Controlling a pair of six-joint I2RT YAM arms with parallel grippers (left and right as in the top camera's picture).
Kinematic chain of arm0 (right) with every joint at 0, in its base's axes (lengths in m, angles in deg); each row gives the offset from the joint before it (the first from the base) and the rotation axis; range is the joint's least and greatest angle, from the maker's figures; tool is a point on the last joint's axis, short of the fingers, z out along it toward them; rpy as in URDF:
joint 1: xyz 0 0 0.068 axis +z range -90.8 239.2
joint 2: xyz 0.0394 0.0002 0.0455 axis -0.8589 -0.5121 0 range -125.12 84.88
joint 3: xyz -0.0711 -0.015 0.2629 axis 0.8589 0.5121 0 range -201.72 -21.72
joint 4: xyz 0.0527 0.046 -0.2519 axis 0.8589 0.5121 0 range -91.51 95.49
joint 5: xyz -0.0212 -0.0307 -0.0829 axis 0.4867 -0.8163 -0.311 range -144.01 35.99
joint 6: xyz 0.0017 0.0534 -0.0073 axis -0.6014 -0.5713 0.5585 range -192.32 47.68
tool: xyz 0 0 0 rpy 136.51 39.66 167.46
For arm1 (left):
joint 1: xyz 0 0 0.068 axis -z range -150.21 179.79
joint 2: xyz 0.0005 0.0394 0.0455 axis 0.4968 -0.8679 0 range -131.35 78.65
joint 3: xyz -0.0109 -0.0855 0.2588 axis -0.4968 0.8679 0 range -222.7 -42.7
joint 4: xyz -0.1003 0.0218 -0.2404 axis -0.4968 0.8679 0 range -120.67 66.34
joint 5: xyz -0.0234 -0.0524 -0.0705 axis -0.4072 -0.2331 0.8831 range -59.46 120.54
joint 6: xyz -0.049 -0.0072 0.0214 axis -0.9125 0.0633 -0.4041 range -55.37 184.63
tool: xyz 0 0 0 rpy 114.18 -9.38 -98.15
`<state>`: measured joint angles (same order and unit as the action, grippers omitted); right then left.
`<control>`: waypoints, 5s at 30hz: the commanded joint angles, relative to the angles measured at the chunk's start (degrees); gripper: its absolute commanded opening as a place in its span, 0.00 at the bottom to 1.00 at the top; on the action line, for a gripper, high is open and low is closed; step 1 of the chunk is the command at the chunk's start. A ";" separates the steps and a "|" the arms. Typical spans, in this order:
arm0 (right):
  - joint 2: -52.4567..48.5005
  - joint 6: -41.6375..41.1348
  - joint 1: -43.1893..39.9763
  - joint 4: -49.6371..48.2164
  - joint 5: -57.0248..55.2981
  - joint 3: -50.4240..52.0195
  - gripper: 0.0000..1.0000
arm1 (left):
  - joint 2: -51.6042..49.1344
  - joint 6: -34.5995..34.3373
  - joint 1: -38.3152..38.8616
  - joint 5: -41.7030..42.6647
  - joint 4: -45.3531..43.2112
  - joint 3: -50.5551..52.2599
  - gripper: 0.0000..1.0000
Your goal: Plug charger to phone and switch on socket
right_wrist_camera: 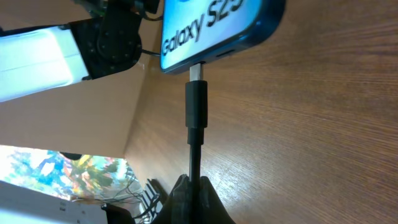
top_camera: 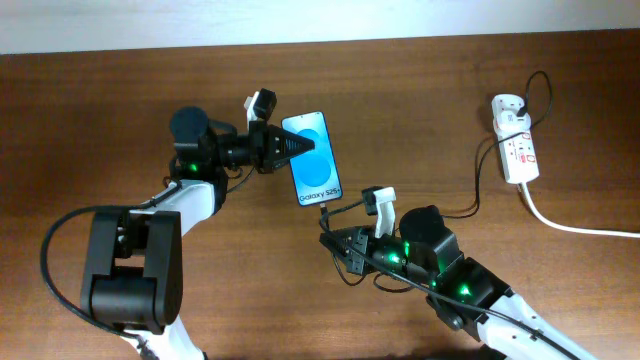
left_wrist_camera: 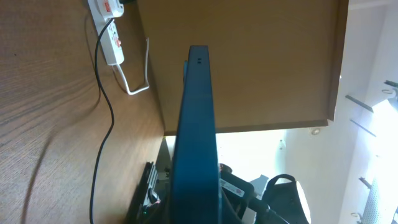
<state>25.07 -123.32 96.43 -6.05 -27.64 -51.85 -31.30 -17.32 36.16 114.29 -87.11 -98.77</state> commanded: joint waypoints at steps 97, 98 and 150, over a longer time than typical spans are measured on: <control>-5.90 15.98 17.99 27.08 -43.04 -19.93 0.59 | 0.02 1.90 1.14 3.30 -0.55 -0.92 0.00; -7.96 15.21 18.80 27.04 -46.45 -19.93 0.57 | 0.02 1.90 1.14 3.30 -0.55 -0.92 0.00; 38.56 21.55 7.74 72.41 -51.54 -40.54 0.99 | 0.02 34.05 29.90 -26.71 43.93 -24.83 0.00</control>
<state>63.45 -100.83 104.47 66.03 -77.56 -92.11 -31.78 -6.27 63.35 97.83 -67.29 -113.46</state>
